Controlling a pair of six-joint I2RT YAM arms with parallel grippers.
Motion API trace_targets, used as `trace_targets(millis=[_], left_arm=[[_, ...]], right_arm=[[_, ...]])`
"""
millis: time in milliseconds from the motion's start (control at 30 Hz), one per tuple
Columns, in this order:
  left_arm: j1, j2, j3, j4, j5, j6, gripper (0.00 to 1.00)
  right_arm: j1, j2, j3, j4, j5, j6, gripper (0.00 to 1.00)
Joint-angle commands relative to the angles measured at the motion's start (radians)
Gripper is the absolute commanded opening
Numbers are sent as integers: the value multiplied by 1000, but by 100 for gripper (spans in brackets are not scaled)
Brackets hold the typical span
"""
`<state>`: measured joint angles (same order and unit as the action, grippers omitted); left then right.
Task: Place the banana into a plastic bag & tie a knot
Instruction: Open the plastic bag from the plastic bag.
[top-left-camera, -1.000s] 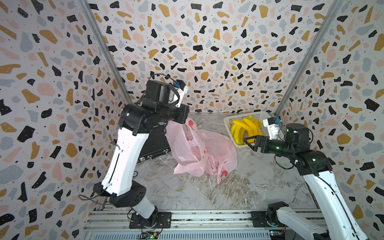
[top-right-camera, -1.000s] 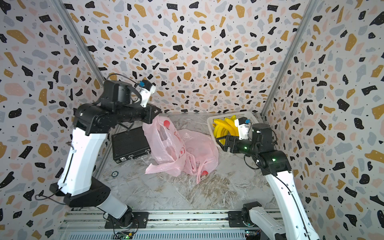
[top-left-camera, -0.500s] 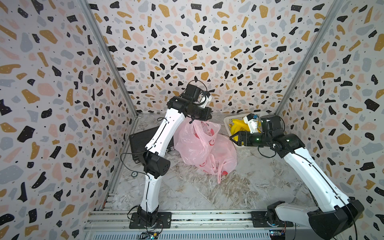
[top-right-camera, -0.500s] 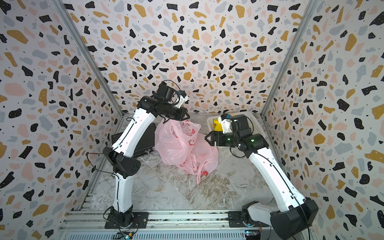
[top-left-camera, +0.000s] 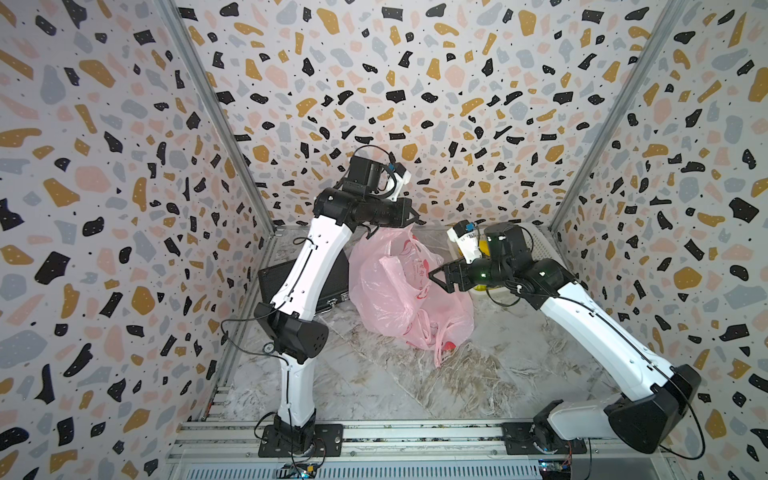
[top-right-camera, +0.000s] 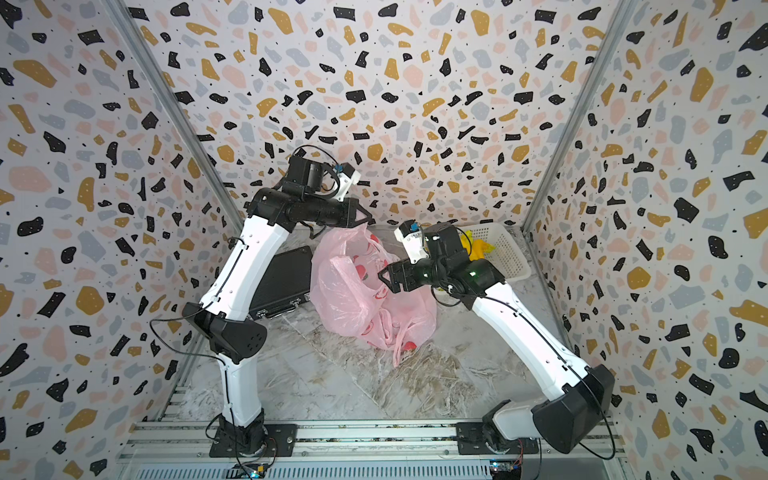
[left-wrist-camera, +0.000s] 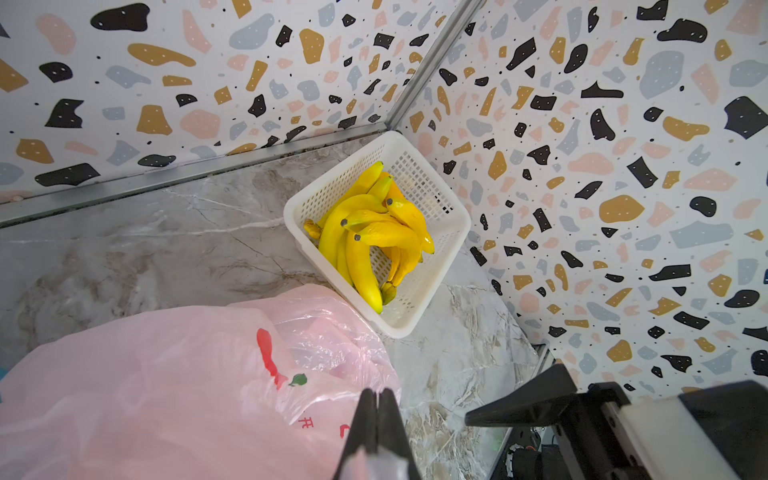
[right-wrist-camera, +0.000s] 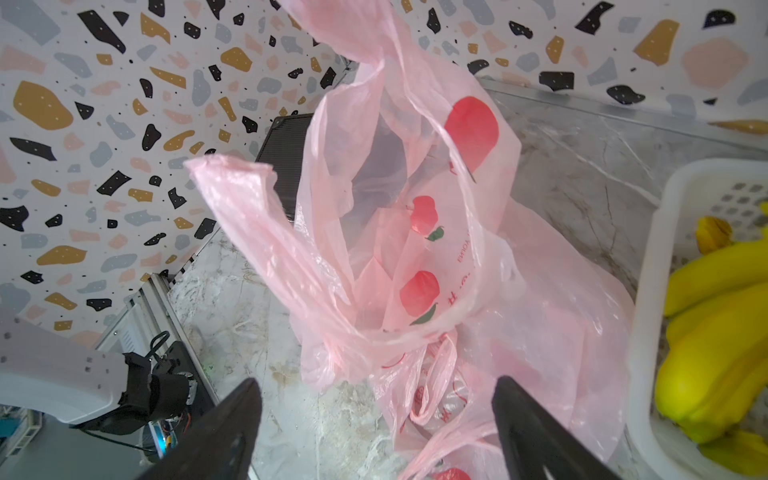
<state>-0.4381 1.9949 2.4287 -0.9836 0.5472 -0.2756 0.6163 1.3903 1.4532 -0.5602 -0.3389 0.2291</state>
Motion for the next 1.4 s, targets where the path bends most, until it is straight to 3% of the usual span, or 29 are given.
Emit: trace_targets(millis=[0, 133, 333, 467, 533, 633, 667, 700, 833, 967, 1067, 1200, 1367], left_arm=[[13, -24, -52, 81, 35, -22, 0], [20, 26, 45, 9, 50, 1, 0], [48, 14, 33, 19, 64, 1, 0], [62, 8, 7, 32, 77, 2, 0], [69, 10, -3, 36, 88, 1, 0], [79, 11, -24, 51, 96, 1, 0], [81, 12, -31, 57, 93, 2, 0], [83, 17, -34, 62, 87, 3, 0], [93, 76, -10, 78, 73, 9, 0], [95, 170, 84, 48, 61, 20, 0], [94, 183, 76, 64, 43, 32, 0], [92, 164, 36, 62, -15, 67, 0], [71, 184, 14, 75, -26, 109, 0]], right_arm=[[56, 44, 75, 65, 33, -79, 89], [134, 108, 122, 118, 82, -134, 92], [191, 245, 223, 163, 184, -172, 99], [195, 369, 326, 146, 270, -166, 97], [199, 416, 362, 137, 288, -157, 88], [222, 414, 354, 149, 278, -152, 48], [235, 388, 325, 169, 280, -156, 32], [250, 358, 295, 188, 285, -162, 23], [317, 160, 100, 306, 307, -170, 0], [323, -83, -234, 610, 235, -36, 0], [323, -194, -403, 787, 205, 46, 0], [323, -270, -539, 838, 233, 95, 0], [320, -355, -678, 798, 357, 118, 0]])
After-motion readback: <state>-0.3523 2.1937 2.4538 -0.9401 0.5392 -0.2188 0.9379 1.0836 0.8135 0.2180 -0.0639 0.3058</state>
